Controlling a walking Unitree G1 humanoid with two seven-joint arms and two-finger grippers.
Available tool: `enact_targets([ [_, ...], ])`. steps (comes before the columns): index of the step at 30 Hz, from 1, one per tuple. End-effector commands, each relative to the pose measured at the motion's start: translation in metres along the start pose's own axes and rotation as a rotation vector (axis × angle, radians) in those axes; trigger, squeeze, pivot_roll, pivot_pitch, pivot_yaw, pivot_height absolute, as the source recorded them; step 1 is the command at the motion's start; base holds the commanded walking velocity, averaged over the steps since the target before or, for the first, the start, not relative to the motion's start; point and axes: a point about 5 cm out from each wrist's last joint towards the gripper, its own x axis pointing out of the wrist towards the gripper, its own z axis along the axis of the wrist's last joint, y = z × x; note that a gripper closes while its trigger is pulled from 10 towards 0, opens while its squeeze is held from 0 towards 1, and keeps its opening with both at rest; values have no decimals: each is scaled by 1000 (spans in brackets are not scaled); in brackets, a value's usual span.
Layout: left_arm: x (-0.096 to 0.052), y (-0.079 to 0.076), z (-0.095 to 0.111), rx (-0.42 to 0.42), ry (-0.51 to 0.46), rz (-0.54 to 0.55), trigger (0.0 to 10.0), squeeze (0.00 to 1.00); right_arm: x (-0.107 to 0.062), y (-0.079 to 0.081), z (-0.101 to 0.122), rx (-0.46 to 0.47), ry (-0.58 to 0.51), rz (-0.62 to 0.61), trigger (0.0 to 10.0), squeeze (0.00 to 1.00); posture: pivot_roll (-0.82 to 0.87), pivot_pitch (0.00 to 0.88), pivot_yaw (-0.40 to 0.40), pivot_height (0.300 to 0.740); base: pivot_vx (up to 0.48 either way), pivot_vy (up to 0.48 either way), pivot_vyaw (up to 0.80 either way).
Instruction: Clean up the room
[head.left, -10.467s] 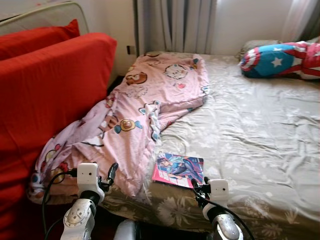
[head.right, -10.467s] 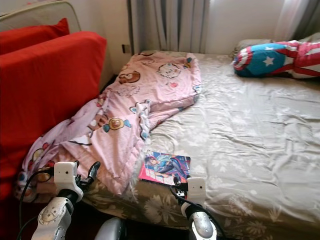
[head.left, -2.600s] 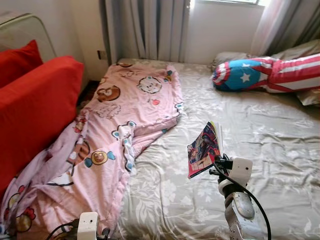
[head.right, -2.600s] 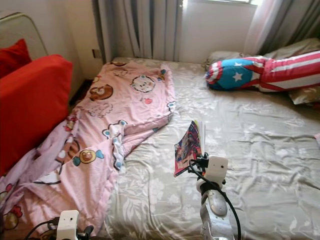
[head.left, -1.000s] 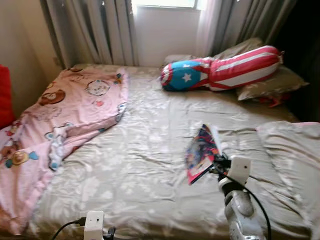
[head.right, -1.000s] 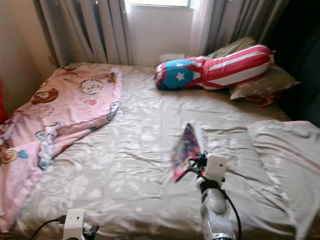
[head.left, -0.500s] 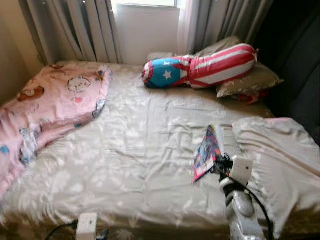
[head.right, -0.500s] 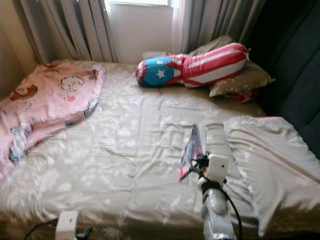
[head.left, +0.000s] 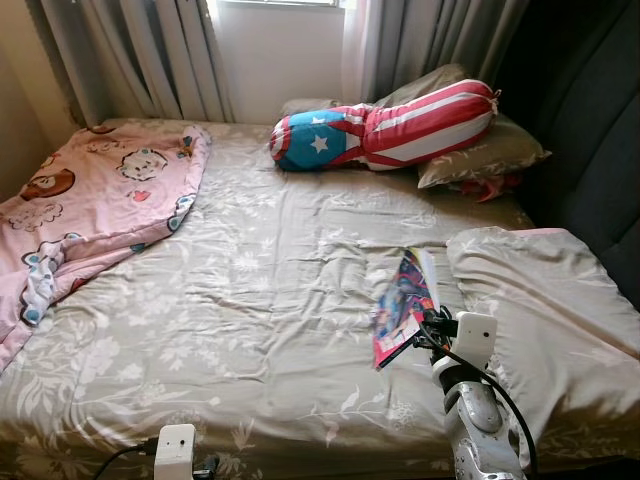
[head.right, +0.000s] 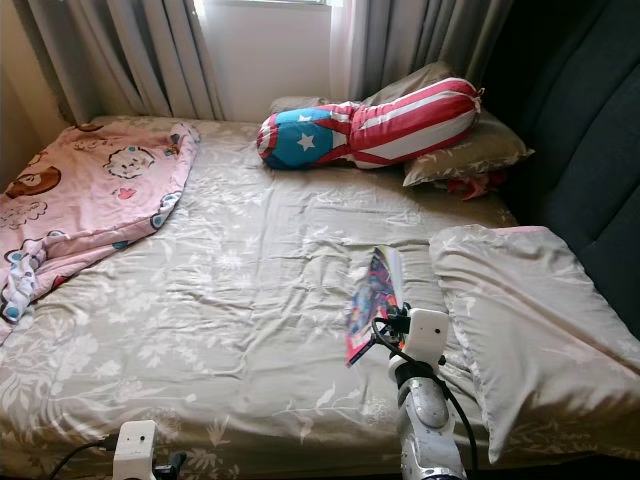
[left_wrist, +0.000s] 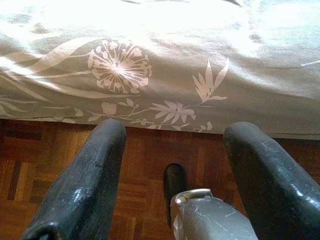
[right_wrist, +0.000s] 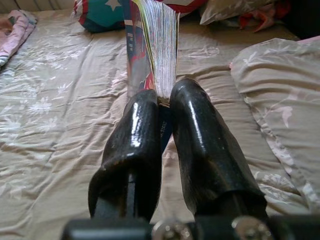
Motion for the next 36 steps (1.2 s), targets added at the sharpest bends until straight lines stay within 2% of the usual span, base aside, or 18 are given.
enact_targets([
  [1, 0, -1, -3, -4, 22, 2, 10000, 0, 3, 0, 8, -6, -38, -1, 10000, 0, 17, 0, -67, 740, 0, 0, 0],
  [8, -1, -2, -5, -6, 30, 4, 10000, 0, 3, -3, 6, -6, -28, -14, 10000, 0, 18, 0, -69, 740, 254, 0, 0],
  [14, 2, -7, 3, -1, 4, 2, 10000, 0, 3, -4, 6, -11, -22, -21, 10000, 0, 19, 0, -71, 740, 321, 0, 0],
  [17, 1, -3, 0, -5, 3, 6, 10000, 0, 3, -4, 6, -12, -21, -21, 10000, 0, 19, 0, -71, 740, 318, 0, 0],
  [36, 1, -6, 3, -9, -23, -22, 10000, 0, 3, -7, 2, -7, -9, -46, 10000, 0, 29, 0, -73, 740, 0, 0, 0],
])
